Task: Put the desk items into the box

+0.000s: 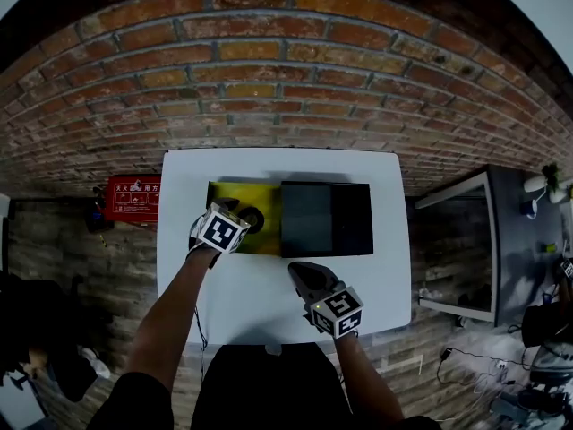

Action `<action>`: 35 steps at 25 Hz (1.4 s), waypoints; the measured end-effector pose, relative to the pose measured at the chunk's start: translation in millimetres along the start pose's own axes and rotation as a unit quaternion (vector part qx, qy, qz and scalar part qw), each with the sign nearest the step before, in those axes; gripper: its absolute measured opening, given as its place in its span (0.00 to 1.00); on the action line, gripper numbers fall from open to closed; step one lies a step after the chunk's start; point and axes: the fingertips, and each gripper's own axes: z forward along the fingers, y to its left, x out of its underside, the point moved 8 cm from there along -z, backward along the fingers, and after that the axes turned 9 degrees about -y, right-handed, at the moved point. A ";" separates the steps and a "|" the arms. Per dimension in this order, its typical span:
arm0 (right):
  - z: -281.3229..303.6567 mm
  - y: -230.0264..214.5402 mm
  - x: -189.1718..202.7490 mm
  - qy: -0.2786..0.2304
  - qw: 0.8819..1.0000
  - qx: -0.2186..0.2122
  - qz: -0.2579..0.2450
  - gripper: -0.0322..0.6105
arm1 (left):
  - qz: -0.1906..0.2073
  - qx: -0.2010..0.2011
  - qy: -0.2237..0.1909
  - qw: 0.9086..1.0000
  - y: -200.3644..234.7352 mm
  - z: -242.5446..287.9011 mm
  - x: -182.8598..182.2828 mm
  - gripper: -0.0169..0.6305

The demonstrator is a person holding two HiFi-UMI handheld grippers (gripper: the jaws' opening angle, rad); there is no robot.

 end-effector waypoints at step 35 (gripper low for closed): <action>-67.5 24.3 -54.6 -0.073 0.992 -0.073 -0.078 0.08 | -0.155 -0.156 -0.225 0.949 -104.5 -215.2 68.6 0.05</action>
